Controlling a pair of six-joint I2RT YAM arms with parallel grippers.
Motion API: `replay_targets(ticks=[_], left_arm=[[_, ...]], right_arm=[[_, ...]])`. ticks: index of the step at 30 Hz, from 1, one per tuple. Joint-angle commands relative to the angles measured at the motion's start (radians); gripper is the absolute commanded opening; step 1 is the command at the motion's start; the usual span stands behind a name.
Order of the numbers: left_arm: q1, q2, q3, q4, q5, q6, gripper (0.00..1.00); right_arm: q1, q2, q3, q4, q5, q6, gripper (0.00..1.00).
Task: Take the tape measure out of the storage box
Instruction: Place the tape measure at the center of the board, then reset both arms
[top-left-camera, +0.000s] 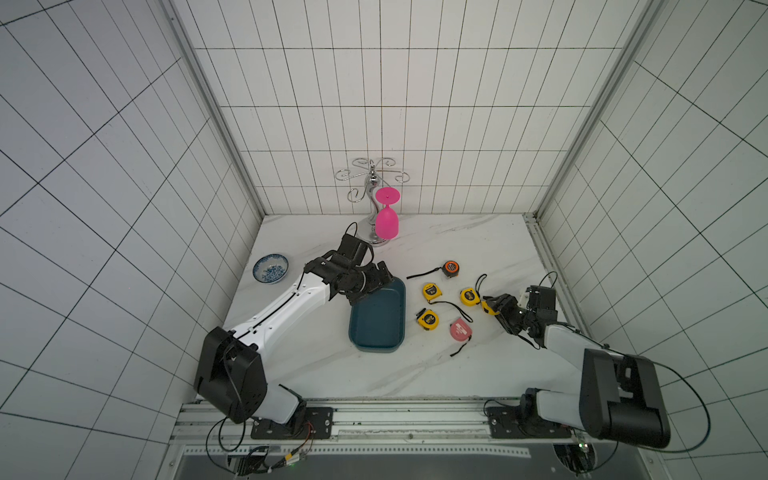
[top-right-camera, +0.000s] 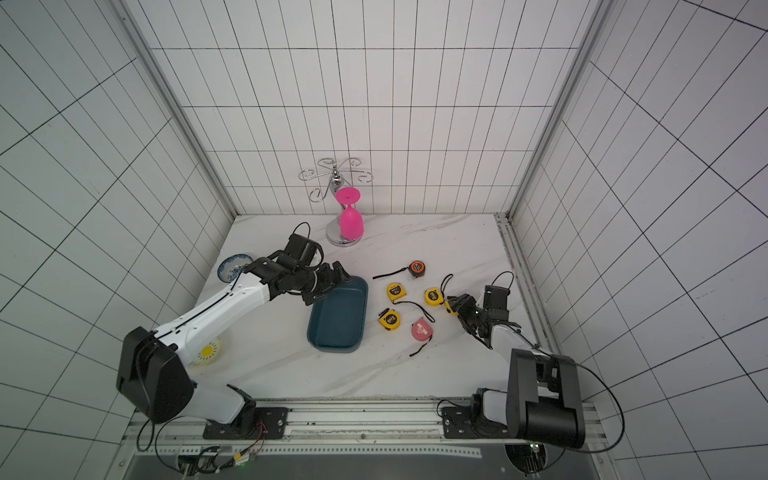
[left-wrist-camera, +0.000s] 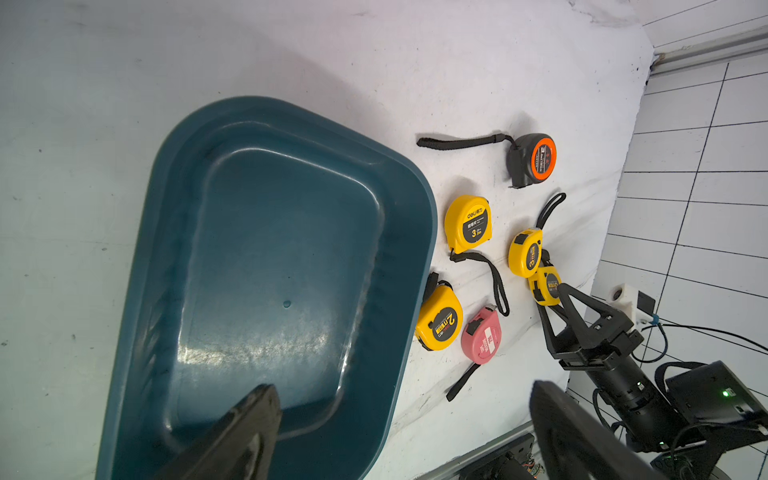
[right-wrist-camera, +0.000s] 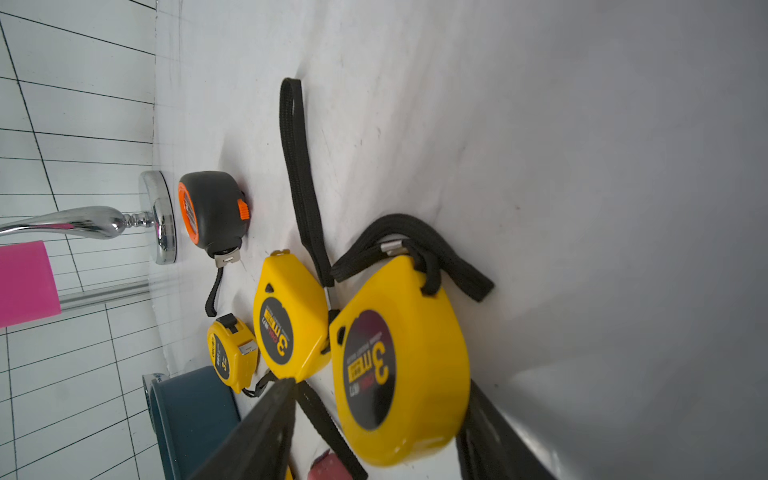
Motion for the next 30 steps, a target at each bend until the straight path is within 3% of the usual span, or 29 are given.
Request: replay_targets(ticks=[1,7,17,25,30], left_arm=[[0.009,-0.031,-0.018,-0.008,-0.026,0.024,0.98],[0.025,-0.046,-0.024,-0.024,-0.064,0.053,0.98],[0.095,-0.115,-0.038,-0.01,-0.344,0.277,0.98],[0.244,-0.137,-0.133,0.22,-0.41,0.413,0.98],[0.275,-0.117,-0.189,0.365,-0.49,0.551,0.98]], right_arm=[[-0.014,-0.064,-0.011,-0.117,0.031,-0.025,0.68],[-0.012,-0.155,-0.008,-0.247,0.055,-0.041,0.81],[0.018,-0.262,0.168,-0.414,0.16,-0.187,0.92],[0.041,-0.153,0.322,-0.378,0.34,-0.355,0.94],[0.042,-0.082,0.34,-0.266,0.497,-0.462,0.95]])
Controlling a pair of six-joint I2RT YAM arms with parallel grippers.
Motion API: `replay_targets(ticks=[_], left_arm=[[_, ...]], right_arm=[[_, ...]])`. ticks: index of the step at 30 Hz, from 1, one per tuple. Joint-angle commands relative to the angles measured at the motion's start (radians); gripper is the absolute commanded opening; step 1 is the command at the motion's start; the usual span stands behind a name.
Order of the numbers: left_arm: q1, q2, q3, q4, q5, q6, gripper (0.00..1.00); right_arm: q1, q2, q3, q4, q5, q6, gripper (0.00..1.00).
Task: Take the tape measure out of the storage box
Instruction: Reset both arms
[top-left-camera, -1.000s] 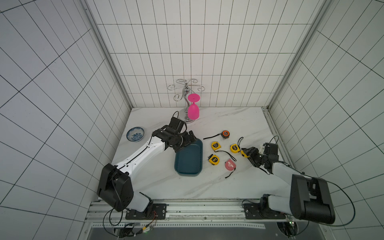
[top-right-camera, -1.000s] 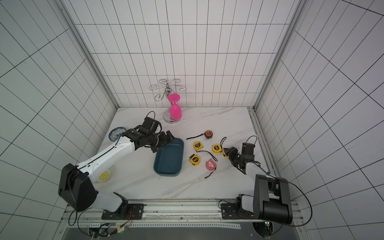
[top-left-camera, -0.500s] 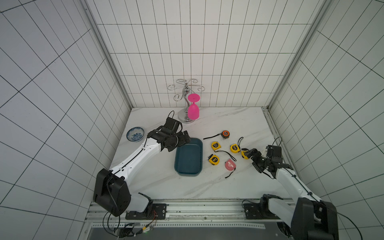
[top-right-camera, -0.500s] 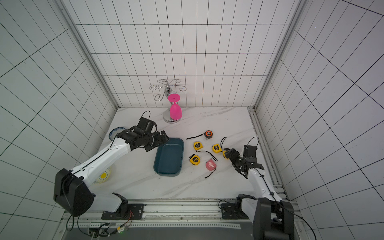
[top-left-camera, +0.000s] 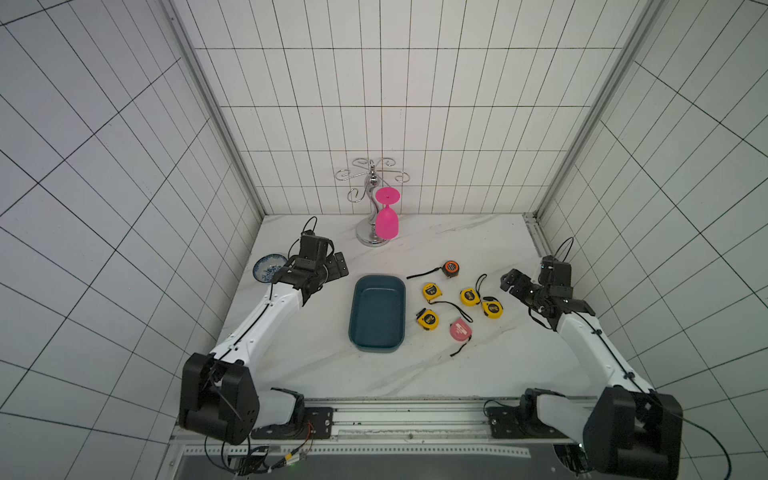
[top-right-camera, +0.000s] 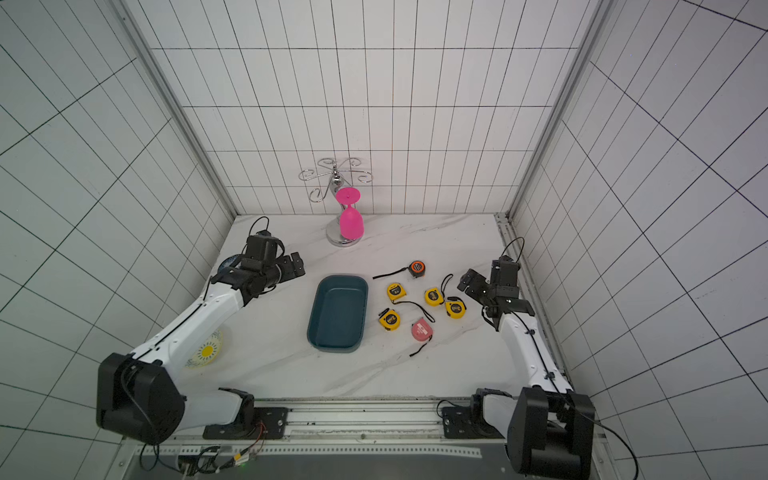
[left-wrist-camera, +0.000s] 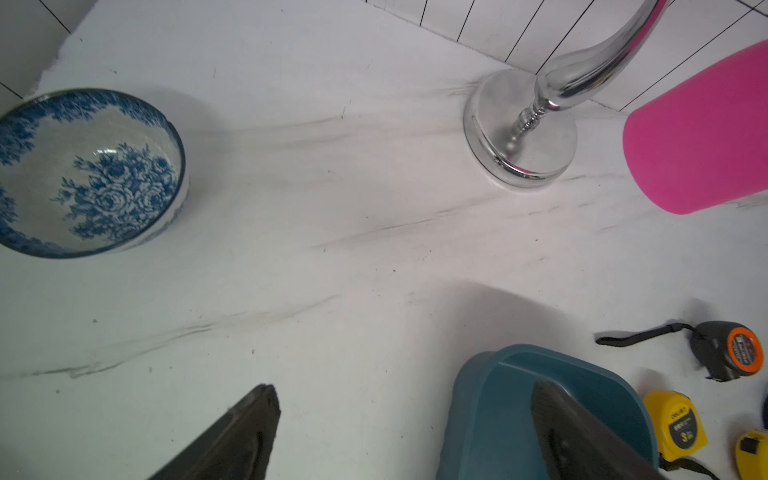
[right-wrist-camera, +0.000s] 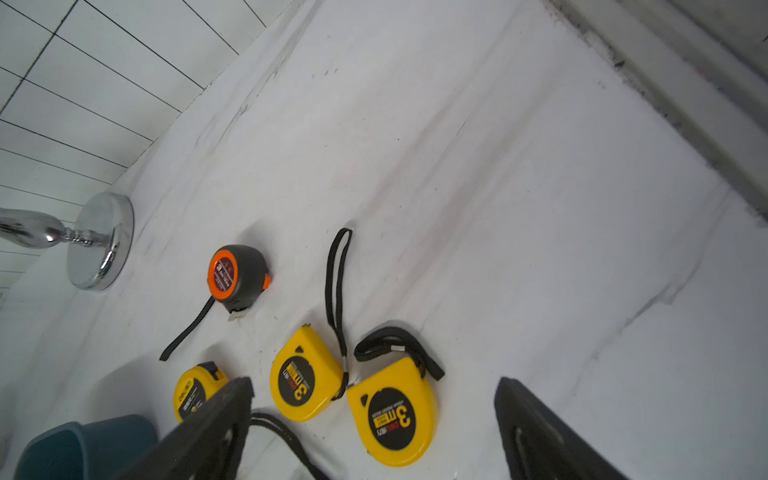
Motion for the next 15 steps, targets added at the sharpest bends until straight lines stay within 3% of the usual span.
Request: replay_targets(ticks=[1,6,15], left_arm=[[0.017,0.012,-0.031,0.163,-0.079,0.146,0.98],[0.073,0.035,-0.126,0.308,-0.096,0.219,0.98],[0.172,0.088,-0.358,0.819,-0.071,0.319,0.98]], right_arm=[[0.007,0.037,0.015,0.106,0.165,-0.124,0.95],[0.007,0.104,-0.086,0.373,0.275,-0.229,0.95],[0.007,0.259,-0.229,0.817,0.374,-0.369,0.93]])
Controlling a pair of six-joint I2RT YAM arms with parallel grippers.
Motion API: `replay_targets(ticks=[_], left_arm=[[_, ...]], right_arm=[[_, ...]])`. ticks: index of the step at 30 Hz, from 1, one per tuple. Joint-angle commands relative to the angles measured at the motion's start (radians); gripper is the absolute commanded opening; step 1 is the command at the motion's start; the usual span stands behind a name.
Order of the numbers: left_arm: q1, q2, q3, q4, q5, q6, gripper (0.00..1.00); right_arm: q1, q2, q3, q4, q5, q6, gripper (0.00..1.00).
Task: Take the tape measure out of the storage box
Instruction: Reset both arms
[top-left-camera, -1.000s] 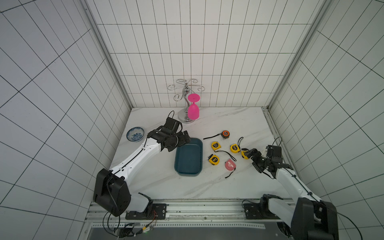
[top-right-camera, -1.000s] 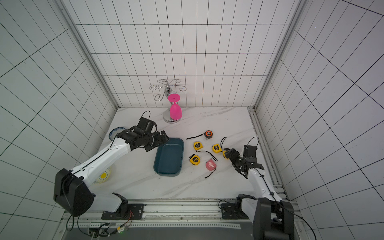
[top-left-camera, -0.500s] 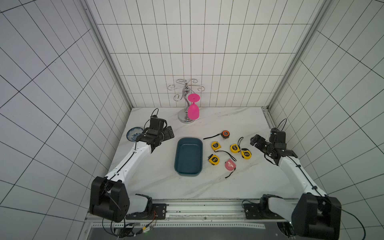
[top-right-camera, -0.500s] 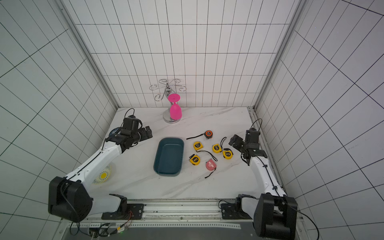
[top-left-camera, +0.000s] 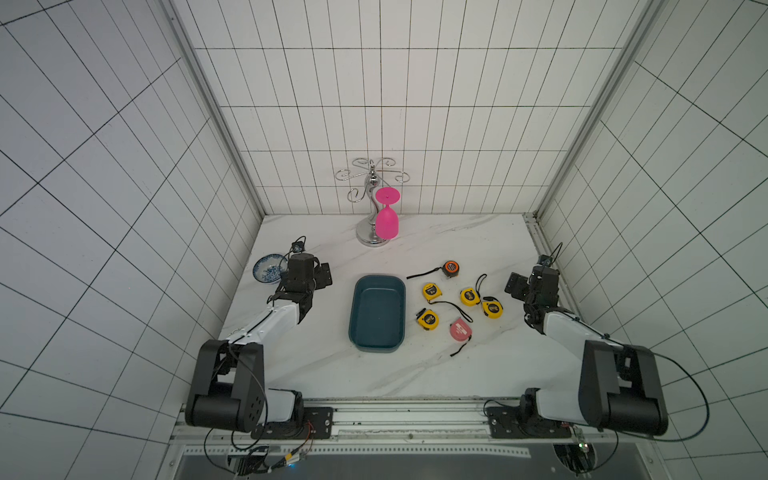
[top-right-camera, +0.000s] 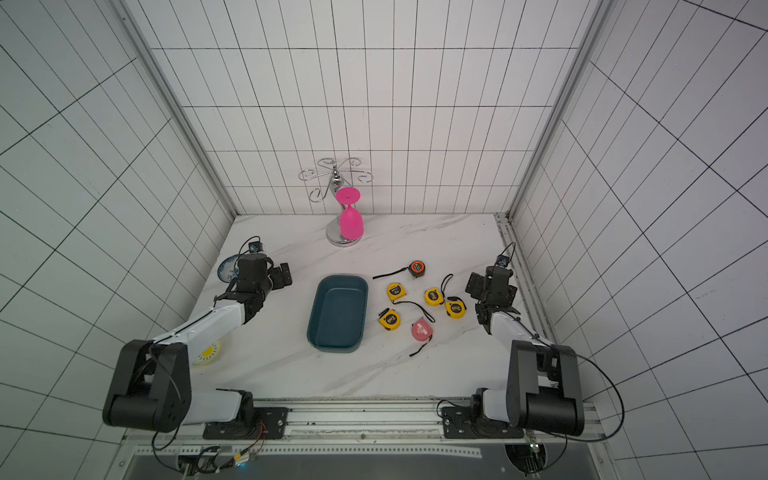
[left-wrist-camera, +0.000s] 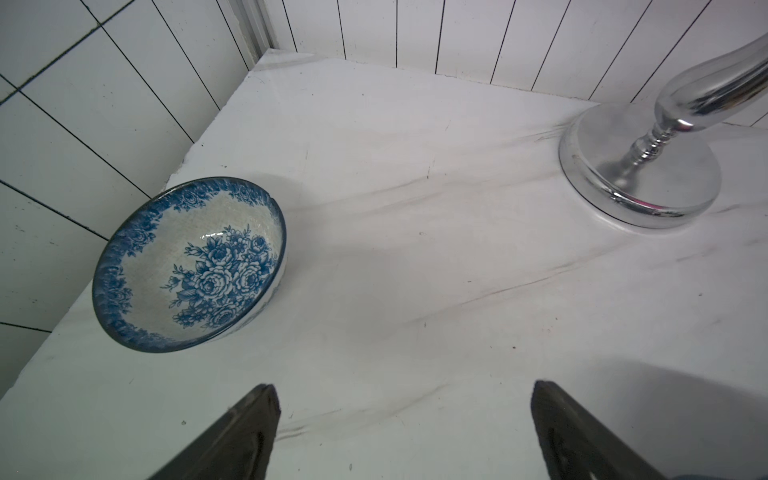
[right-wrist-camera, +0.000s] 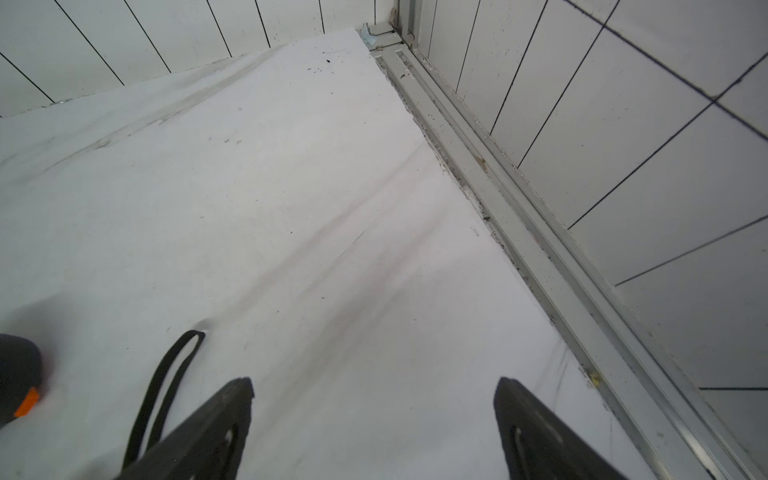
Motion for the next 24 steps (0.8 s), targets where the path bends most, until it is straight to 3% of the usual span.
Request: replay_targets(ticks=[1,6,8,13,15,24], left_arm=[[0.018,0.036,-0.022,0.251,0.003,0.083,0.98],[0.026,0.068,-0.108,0.436,0.019,0.128,0.98],[0.031,0.085,-0.12,0.46,0.042,0.131,0.98],[0.055,0.13,-0.192,0.623,0.059,0.115,0.98],[0.062,0.14,-0.198,0.639,0.07,0.108,0.98],[0.069,0.15,-0.211,0.664,0.075,0.099,0.98]], right_arm=[[0.007,0.046,-0.014,0.192,0.043,-0.063,0.93],[0.015,0.127,-0.066,0.394,0.052,-0.065,0.92],[0.026,0.116,-0.072,0.375,0.066,-0.067,0.92],[0.097,0.168,-0.188,0.665,0.148,-0.136,0.94],[0.103,0.153,-0.193,0.646,0.171,-0.131,0.99],[0.097,0.163,-0.17,0.619,0.179,-0.116,0.99]])
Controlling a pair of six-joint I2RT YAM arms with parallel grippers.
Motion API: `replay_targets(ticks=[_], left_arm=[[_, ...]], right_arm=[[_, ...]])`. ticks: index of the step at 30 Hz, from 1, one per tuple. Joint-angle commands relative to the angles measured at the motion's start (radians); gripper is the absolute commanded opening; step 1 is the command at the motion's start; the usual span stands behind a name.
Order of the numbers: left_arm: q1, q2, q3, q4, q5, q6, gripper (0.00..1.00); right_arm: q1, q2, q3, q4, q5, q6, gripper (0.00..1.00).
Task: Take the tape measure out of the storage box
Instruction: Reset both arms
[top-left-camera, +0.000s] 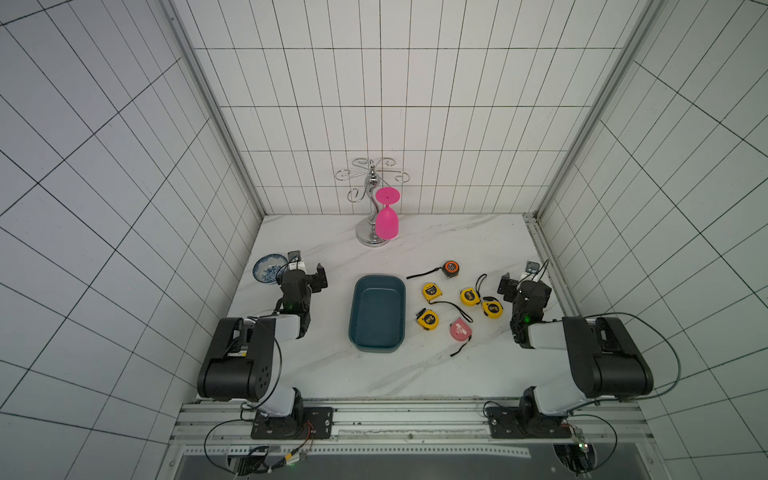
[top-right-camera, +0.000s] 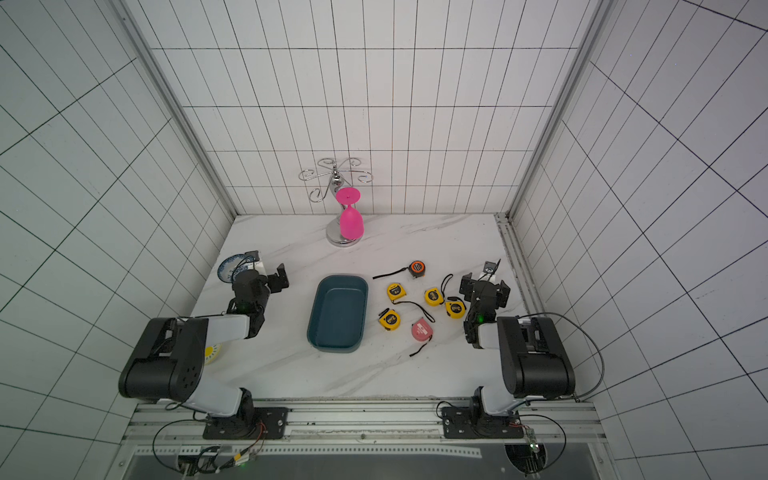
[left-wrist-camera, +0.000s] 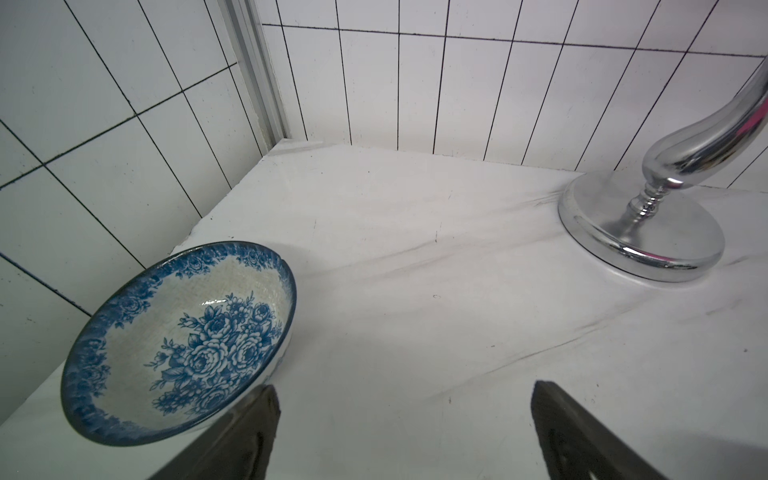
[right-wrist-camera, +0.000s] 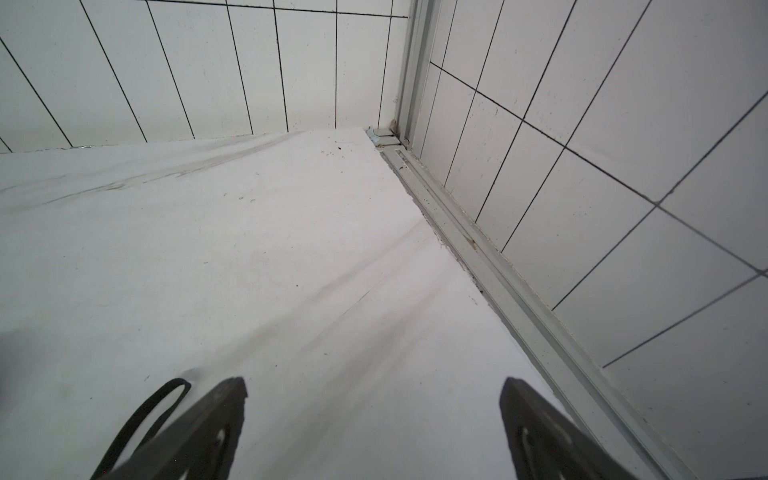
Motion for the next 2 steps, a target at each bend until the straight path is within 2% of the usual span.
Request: replay_targets(ticks=[1,2], left_arm=[[0.005,0.011,-0.007,0.041,0.014,-0.006,0.98],[0.005,0.012,-0.006,0.039,0.014,-0.006,0.98]], right_arm=[[-0.002,0.002,0.005,0.0,0.022,0.004,0.99],[-0.002,0.0,0.0,0.005,0.02,-0.001,0.99]])
